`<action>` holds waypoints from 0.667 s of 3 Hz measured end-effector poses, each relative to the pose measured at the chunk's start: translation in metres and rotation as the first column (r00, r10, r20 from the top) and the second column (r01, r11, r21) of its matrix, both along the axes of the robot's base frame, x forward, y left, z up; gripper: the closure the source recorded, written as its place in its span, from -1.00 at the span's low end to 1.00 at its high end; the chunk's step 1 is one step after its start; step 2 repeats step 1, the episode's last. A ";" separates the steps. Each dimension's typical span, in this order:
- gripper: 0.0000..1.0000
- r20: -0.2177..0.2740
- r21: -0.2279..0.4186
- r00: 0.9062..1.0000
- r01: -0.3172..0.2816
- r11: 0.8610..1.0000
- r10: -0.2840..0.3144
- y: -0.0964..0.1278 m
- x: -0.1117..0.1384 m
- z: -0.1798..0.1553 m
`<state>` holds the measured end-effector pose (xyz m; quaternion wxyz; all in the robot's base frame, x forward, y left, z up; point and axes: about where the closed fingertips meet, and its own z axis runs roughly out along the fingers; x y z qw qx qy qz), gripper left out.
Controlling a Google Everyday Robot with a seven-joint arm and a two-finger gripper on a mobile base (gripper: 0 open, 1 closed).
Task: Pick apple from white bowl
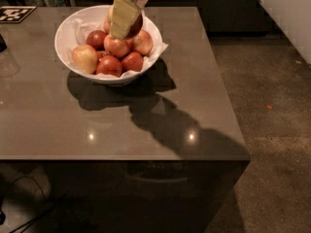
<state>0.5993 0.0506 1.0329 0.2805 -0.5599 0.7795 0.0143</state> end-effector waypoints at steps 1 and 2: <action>1.00 0.000 0.000 1.000 0.000 1.000 0.000 0.000 0.000 0.000; 1.00 0.000 0.000 1.000 0.000 1.000 0.000 0.000 0.000 0.000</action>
Offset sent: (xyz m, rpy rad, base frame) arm 0.0000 0.0000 0.0000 0.0000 0.0000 0.0000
